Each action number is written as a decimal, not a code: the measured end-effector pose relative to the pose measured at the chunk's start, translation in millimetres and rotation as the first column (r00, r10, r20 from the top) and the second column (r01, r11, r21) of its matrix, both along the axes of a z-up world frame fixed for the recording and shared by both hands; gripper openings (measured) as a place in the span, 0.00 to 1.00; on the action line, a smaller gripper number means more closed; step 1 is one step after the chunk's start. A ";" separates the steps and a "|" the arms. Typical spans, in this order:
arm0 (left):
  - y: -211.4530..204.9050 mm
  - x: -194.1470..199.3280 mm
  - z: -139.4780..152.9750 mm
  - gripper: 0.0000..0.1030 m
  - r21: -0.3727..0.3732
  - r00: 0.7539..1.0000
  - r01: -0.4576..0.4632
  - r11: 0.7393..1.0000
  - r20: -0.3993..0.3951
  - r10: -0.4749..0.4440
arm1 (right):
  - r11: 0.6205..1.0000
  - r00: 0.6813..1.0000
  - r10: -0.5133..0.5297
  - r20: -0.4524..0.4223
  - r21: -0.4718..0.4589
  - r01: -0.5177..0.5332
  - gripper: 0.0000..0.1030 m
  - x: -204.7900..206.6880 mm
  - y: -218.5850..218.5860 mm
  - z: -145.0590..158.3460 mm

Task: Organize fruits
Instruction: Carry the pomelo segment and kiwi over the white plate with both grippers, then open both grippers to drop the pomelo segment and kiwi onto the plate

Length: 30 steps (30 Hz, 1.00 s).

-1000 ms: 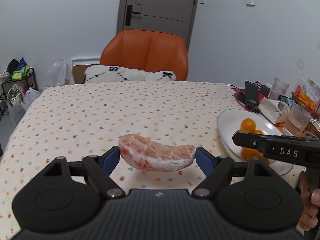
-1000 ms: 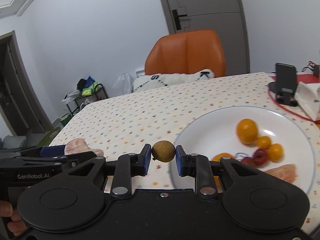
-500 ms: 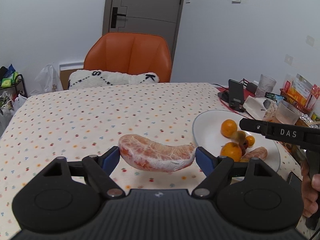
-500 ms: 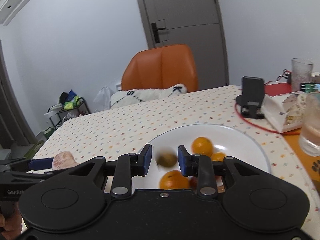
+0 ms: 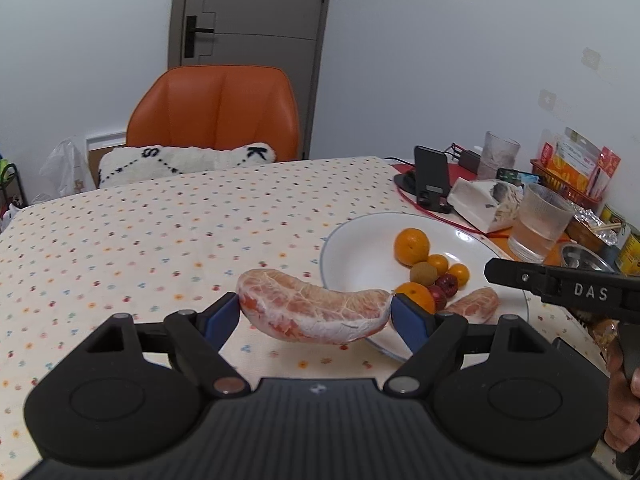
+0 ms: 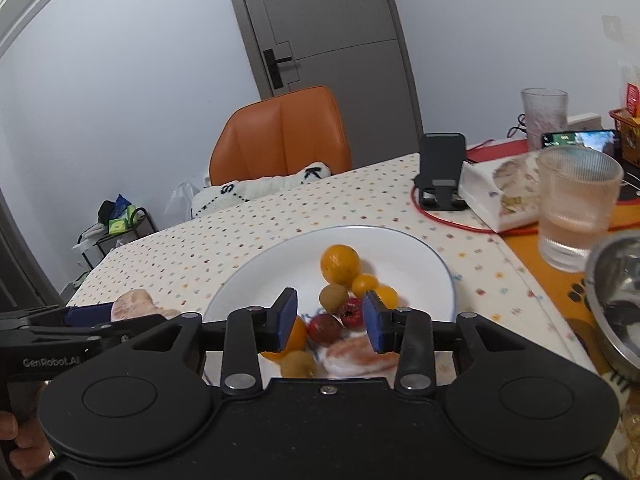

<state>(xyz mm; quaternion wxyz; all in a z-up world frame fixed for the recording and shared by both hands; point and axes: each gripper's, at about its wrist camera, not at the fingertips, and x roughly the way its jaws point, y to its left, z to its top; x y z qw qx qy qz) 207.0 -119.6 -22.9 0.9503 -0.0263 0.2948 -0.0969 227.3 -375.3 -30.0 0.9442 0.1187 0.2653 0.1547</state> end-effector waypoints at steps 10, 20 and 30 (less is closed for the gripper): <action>-28.8 12.0 -0.9 0.79 0.018 0.998 0.064 0.998 -0.004 -0.064 | 0.999 0.999 -0.033 -0.009 0.012 0.033 0.38 -9.0 -21.5 -3.7; -48.1 20.8 6.6 0.81 0.022 0.995 0.093 0.995 0.020 -0.094 | 0.999 0.999 -0.047 -0.005 0.015 0.047 0.38 -13.9 -30.6 -1.0; -32.4 12.0 5.9 0.82 0.047 0.998 0.064 0.997 -0.013 -0.063 | 0.999 1.000 -0.028 -0.004 0.019 0.028 0.41 -17.7 -22.2 -1.0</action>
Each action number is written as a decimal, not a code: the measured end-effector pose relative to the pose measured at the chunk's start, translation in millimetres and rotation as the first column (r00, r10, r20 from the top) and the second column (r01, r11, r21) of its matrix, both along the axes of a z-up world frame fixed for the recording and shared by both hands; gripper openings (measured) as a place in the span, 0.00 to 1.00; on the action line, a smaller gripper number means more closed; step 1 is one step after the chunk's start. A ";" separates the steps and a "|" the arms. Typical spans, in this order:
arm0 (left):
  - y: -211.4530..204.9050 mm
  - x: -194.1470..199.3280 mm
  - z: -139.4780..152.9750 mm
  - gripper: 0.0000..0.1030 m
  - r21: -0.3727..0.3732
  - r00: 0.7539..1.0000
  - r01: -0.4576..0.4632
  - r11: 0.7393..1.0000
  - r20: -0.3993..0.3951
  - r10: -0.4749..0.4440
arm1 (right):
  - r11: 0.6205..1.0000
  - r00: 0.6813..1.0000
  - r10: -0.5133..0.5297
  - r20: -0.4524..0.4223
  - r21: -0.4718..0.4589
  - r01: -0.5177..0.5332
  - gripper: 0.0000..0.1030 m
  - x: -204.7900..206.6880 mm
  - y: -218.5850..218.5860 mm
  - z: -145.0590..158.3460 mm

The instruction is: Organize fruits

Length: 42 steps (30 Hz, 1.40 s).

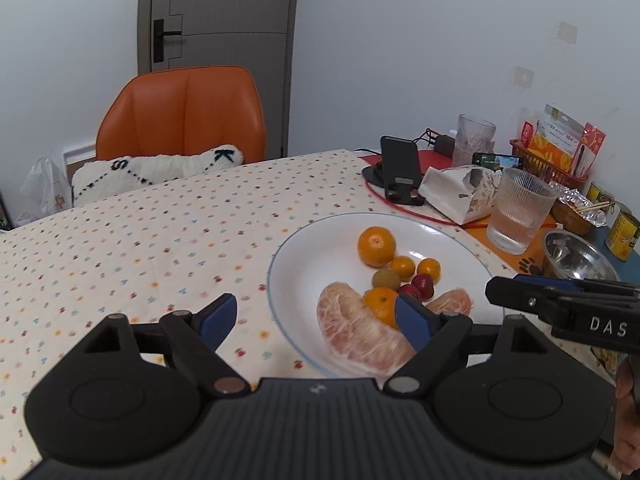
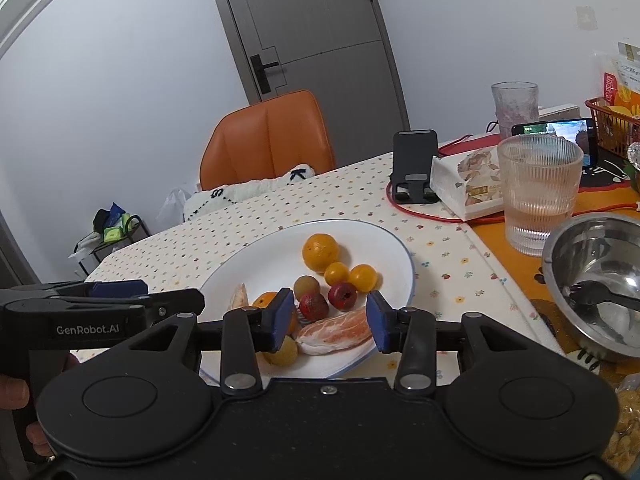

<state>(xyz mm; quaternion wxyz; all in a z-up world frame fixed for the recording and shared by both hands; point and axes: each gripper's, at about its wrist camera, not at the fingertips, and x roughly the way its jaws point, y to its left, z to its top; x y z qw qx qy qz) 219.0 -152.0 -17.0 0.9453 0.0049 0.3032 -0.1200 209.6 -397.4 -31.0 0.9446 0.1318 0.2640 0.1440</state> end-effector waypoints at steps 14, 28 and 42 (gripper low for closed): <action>27.1 -23.9 11.9 0.85 -0.010 0.998 -0.051 0.999 -0.024 0.051 | 0.999 0.999 0.043 0.013 0.001 -0.043 0.53 -12.3 15.5 14.2; 58.8 -55.5 26.7 0.86 -0.015 0.988 -0.151 0.988 -0.032 0.150 | 0.995 0.994 0.098 0.041 0.023 -0.099 0.87 -33.8 27.1 31.4; 84.3 -104.5 36.3 0.98 -0.070 0.972 -0.233 0.970 -0.003 0.234 | 0.988 0.988 0.151 0.043 0.032 -0.152 1.00 -64.5 38.4 41.4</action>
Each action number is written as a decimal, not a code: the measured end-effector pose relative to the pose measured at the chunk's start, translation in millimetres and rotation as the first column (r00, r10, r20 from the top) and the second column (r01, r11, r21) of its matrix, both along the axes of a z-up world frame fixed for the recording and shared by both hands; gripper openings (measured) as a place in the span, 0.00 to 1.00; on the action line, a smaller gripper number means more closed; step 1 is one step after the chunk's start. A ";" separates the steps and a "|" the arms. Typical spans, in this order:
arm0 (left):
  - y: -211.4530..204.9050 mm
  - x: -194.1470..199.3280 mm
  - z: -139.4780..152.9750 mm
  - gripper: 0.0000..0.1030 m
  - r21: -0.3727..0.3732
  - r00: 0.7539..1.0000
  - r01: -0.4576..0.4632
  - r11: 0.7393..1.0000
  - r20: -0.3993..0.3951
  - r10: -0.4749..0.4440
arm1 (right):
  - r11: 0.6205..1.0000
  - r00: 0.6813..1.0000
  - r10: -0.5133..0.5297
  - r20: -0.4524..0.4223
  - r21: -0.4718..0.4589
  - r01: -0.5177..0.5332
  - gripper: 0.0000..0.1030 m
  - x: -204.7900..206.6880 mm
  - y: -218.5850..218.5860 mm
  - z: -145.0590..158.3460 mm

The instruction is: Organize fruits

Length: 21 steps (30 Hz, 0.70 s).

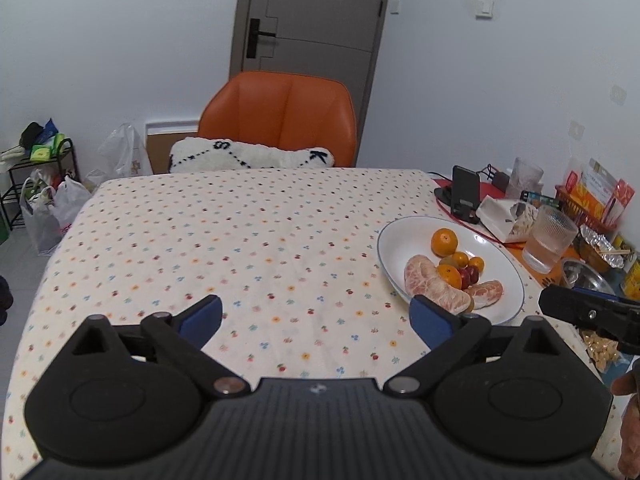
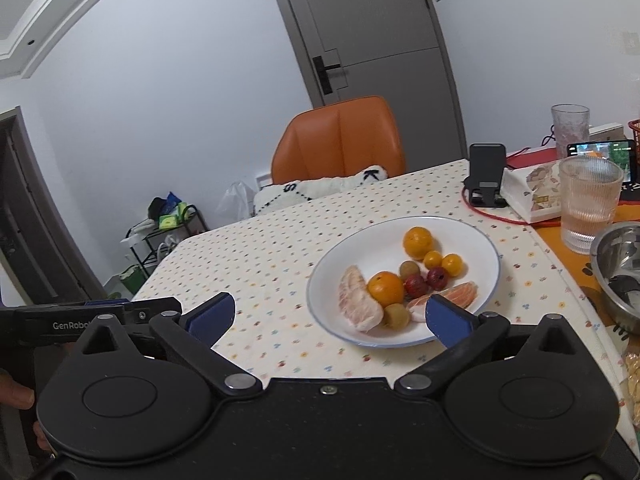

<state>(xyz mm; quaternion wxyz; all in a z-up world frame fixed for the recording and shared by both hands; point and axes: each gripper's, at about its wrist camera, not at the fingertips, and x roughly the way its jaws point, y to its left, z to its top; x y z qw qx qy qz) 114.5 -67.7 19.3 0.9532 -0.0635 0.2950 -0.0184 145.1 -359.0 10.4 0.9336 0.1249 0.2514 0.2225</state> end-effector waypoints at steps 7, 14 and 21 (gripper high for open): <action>6.6 -28.0 5.3 1.00 -0.005 0.999 -0.029 1.000 0.014 0.029 | 0.999 1.000 0.029 0.010 -0.020 -0.029 1.00 -17.6 6.4 6.6; 9.6 -53.4 12.0 1.00 0.008 0.999 -0.023 1.000 0.031 0.022 | 0.999 0.999 0.042 0.027 -0.027 -0.041 1.00 -42.1 8.3 11.6; 15.3 -76.5 17.0 1.00 0.007 0.998 -0.019 1.000 0.052 0.019 | 0.999 0.999 0.037 0.028 -0.038 -0.036 1.00 -64.1 9.3 12.6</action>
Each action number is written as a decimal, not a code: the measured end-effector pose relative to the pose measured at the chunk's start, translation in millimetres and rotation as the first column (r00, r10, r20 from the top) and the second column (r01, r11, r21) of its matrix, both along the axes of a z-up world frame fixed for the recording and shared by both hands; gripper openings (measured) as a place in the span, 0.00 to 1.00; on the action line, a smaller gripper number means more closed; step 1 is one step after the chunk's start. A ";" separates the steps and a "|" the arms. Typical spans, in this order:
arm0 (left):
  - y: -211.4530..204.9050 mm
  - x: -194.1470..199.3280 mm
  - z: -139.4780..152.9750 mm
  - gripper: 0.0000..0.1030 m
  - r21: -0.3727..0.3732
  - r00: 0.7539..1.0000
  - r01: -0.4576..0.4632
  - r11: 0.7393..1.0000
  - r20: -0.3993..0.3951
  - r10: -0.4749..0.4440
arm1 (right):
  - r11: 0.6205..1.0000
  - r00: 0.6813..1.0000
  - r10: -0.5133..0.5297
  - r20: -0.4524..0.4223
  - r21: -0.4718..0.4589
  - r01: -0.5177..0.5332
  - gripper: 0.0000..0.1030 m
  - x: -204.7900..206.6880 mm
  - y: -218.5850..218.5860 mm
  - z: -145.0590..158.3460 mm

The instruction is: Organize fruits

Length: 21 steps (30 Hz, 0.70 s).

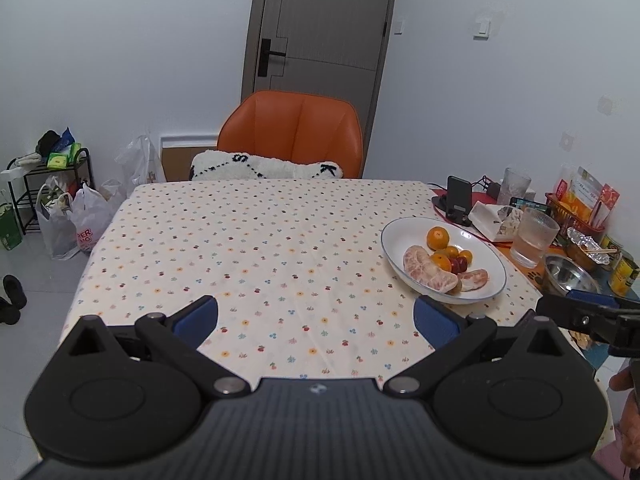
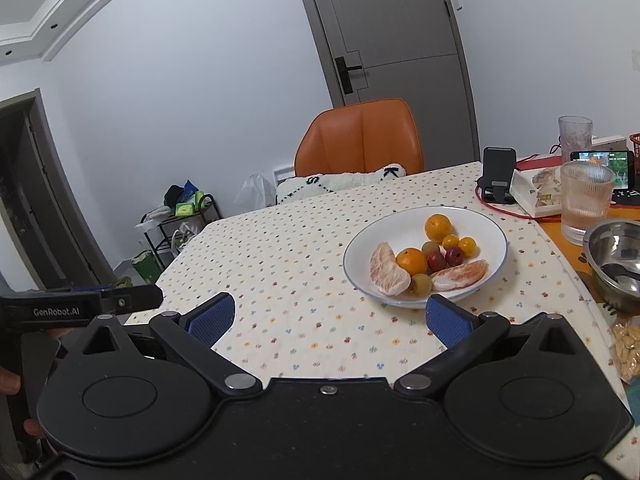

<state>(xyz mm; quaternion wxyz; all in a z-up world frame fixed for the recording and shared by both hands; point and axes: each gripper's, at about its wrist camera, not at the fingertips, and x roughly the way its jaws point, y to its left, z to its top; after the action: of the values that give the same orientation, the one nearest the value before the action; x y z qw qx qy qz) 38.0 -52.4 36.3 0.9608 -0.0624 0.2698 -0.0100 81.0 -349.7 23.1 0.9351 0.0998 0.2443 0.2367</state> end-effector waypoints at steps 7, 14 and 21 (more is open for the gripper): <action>0.8 -23.4 7.4 1.00 -0.007 1.000 0.019 1.000 0.010 -0.019 | 1.000 1.000 0.003 0.020 -0.015 -0.003 1.00 -21.4 1.0 7.8; 5.0 -44.3 15.2 1.00 -0.008 0.999 0.011 1.000 0.030 -0.010 | 0.999 0.999 0.025 0.039 -0.036 -0.024 1.00 -36.4 6.8 16.6; 10.7 -54.9 12.9 1.00 -0.002 1.000 -0.001 1.000 0.024 0.001 | 0.997 0.997 0.053 0.049 -0.050 -0.051 1.00 -44.1 15.6 21.6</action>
<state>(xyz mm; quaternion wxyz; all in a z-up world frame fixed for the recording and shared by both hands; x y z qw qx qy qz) -16.9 -41.7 49.2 0.9639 -0.0635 0.2583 -0.0108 36.9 -334.2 44.6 0.9365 0.0644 0.2292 0.2573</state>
